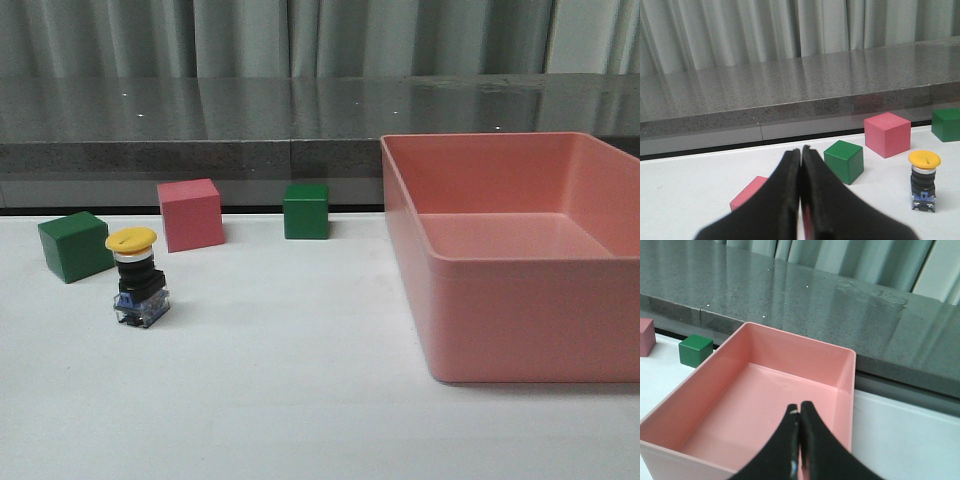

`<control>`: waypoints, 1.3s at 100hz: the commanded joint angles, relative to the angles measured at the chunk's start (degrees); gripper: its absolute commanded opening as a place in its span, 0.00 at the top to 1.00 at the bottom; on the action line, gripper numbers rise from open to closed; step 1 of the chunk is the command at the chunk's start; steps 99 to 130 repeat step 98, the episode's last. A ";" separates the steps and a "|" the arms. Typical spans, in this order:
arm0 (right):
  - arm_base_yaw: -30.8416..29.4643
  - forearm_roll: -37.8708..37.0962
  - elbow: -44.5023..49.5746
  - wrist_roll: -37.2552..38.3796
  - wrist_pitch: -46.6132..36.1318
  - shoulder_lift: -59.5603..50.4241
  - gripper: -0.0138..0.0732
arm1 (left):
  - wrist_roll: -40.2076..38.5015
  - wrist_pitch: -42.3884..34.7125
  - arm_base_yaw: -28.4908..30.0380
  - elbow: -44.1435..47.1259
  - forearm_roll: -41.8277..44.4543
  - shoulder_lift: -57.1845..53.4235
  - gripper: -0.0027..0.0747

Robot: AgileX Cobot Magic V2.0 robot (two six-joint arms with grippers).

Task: Place and stand button with both arms

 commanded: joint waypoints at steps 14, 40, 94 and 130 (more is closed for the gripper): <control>-0.23 -11.79 8.21 22.45 -5.60 -10.29 0.91 | -0.63 -4.30 0.22 2.59 -0.01 -1.81 0.99; -0.57 -11.87 17.83 24.68 -7.84 -21.98 0.91 | -0.63 -4.30 0.22 2.59 -0.01 -1.81 0.99; -1.86 -11.10 19.09 24.80 -8.69 -21.60 0.91 | -0.63 -4.30 0.22 2.59 -0.01 -1.81 0.99; -1.86 -11.10 19.09 24.80 -8.69 -21.60 0.91 | -0.63 -4.30 0.22 2.59 -0.01 -1.81 0.99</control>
